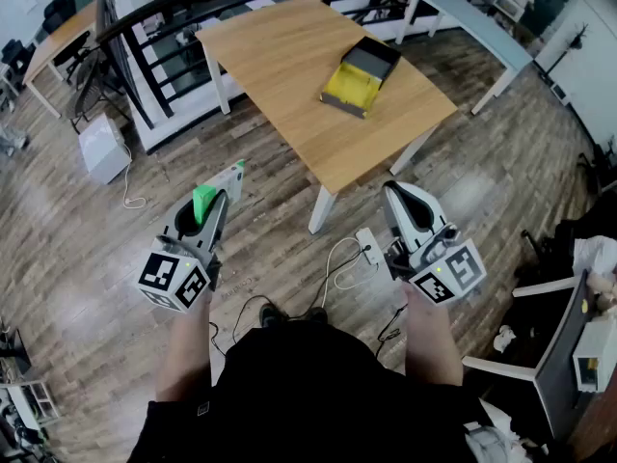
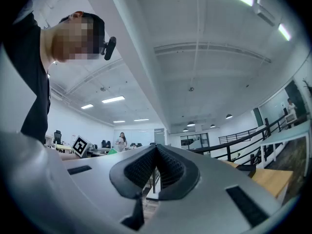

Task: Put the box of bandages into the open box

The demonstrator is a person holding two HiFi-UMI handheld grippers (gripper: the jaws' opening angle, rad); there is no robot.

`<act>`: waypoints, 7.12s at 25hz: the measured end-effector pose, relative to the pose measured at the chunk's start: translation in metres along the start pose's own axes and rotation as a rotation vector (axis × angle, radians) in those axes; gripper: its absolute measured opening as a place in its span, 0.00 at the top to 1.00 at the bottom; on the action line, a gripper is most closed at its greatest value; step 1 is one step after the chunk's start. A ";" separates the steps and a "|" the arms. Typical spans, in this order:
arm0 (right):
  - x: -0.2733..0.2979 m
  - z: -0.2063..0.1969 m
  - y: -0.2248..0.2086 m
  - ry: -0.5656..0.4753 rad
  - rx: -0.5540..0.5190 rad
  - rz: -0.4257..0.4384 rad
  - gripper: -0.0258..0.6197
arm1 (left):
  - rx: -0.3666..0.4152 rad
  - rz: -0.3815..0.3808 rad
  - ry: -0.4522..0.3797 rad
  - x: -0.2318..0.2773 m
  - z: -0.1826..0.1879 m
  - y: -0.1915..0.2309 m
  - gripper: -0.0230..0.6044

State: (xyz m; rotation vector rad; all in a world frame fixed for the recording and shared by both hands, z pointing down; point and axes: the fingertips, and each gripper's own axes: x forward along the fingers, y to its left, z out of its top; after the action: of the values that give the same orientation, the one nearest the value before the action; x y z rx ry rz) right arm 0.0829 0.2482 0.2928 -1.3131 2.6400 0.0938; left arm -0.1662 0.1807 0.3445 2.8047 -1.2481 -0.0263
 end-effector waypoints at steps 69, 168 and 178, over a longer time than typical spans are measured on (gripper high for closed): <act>0.212 -0.061 -0.044 0.041 0.109 0.132 0.90 | -0.053 0.132 0.102 0.052 -0.029 0.187 0.82; 0.320 -0.129 -0.425 0.031 0.226 -0.428 0.90 | -0.059 -0.511 0.267 0.605 -0.044 0.250 0.82; 0.258 -0.147 -0.449 0.025 0.277 -0.530 0.90 | -0.048 -0.697 0.381 0.646 -0.092 0.154 0.82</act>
State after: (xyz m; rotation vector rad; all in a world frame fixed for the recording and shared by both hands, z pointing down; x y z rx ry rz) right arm 0.2671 -0.2468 0.3982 -1.8485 2.1303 -0.3493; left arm 0.1569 -0.3966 0.4561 2.8536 -0.1688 0.4078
